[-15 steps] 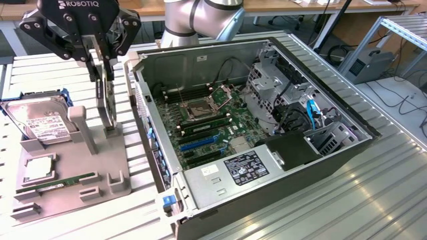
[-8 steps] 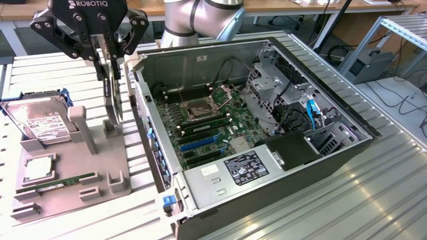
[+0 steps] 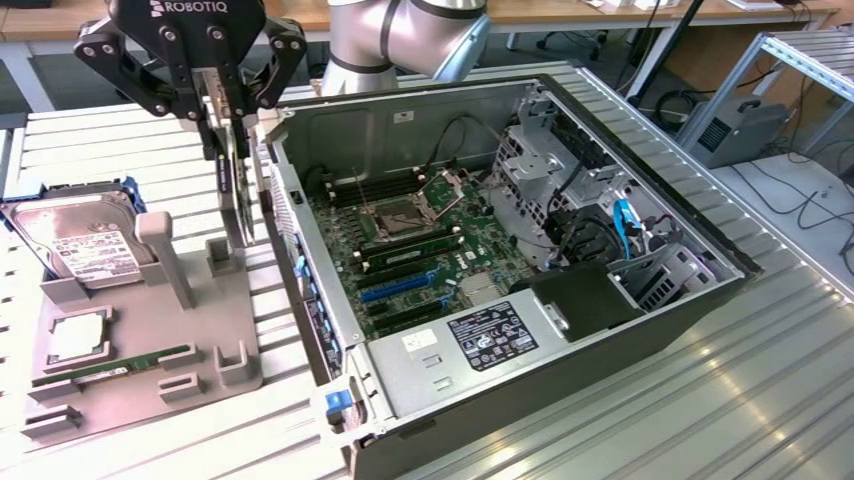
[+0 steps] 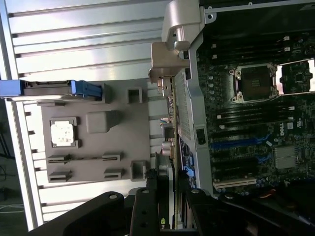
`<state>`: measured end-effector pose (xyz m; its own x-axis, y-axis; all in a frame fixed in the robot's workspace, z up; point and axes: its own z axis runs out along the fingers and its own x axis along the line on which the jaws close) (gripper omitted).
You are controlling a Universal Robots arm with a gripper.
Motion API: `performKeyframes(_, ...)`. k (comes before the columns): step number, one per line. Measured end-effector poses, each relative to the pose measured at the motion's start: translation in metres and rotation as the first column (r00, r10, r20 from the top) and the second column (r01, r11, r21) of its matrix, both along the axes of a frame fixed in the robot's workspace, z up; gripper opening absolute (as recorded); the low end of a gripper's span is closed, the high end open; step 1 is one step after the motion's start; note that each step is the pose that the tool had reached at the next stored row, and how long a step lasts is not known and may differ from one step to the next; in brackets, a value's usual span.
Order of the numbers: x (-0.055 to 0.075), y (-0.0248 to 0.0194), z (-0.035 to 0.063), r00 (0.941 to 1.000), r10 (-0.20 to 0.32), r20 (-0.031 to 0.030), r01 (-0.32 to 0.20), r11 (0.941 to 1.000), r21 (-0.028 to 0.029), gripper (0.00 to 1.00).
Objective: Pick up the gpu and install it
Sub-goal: 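Pick up the gpu and move the gpu toward the slot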
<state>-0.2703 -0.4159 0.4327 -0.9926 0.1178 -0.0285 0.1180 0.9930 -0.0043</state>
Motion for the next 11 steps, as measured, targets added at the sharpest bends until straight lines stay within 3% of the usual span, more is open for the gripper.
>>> performKeyframes(11, 0.0047, 0.0000, 0.0000, 1.0000, 0.000, 0.0000, 0.000, 1.0000, -0.0003, 0.27)
